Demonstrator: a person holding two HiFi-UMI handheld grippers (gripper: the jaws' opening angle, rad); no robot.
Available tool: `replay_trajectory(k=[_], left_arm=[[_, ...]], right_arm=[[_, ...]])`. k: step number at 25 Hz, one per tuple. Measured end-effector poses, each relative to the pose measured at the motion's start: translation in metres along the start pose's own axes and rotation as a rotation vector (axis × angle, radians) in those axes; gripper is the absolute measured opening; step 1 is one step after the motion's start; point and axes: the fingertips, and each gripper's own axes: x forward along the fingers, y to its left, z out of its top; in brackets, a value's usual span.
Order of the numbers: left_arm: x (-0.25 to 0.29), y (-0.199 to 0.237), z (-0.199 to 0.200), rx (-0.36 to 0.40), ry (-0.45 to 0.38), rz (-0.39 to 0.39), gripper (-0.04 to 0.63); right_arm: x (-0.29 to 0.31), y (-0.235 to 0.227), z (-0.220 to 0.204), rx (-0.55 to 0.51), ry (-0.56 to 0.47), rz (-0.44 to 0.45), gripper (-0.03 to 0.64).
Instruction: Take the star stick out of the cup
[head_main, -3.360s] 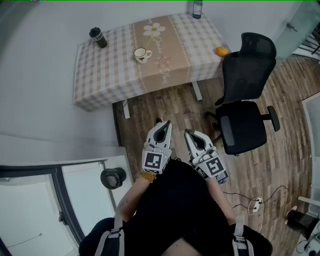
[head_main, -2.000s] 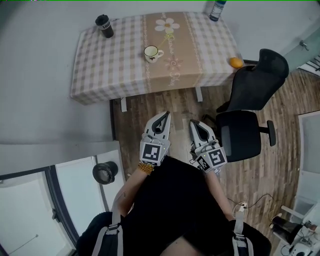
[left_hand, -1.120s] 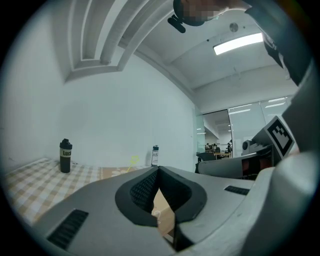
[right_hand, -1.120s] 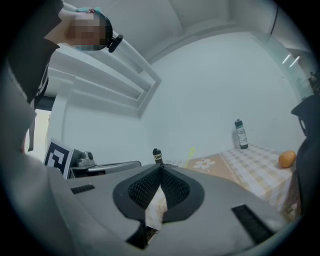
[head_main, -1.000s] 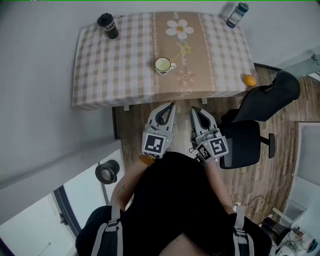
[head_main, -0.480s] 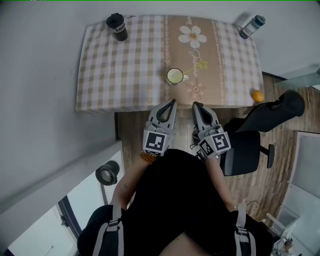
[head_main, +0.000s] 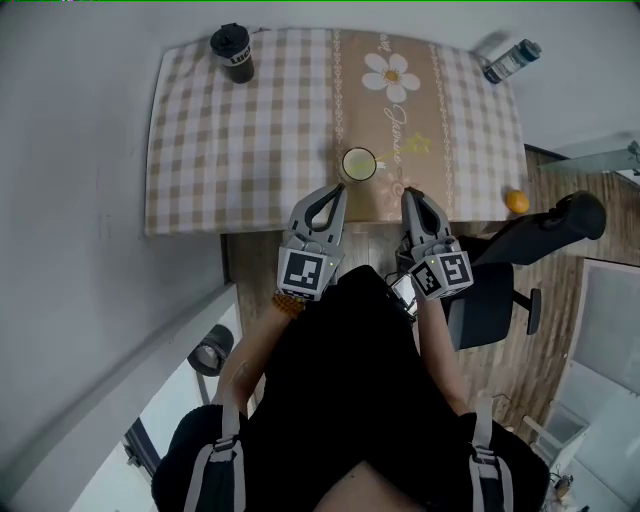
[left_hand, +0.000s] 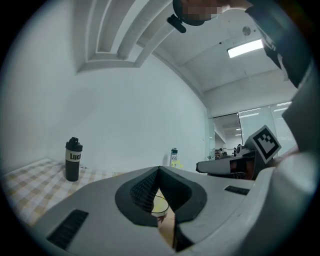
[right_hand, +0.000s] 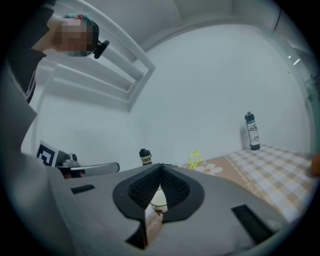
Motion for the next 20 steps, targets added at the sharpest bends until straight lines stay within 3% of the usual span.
replay_trajectory(k=[5, 10, 20], left_arm=[[0.008, 0.01, 0.008, 0.005, -0.024, -0.019, 0.002], [0.003, 0.012, 0.002, -0.014, -0.031, -0.022, 0.002], [-0.003, 0.059, 0.001, 0.02, -0.024, 0.068, 0.002]], right_arm=[[0.003, -0.019, 0.008, 0.01, -0.005, -0.036, 0.006], [0.006, -0.031, -0.013, 0.042, 0.031, -0.054, 0.006], [0.046, -0.031, -0.037, 0.071, 0.069, 0.005, 0.006]])
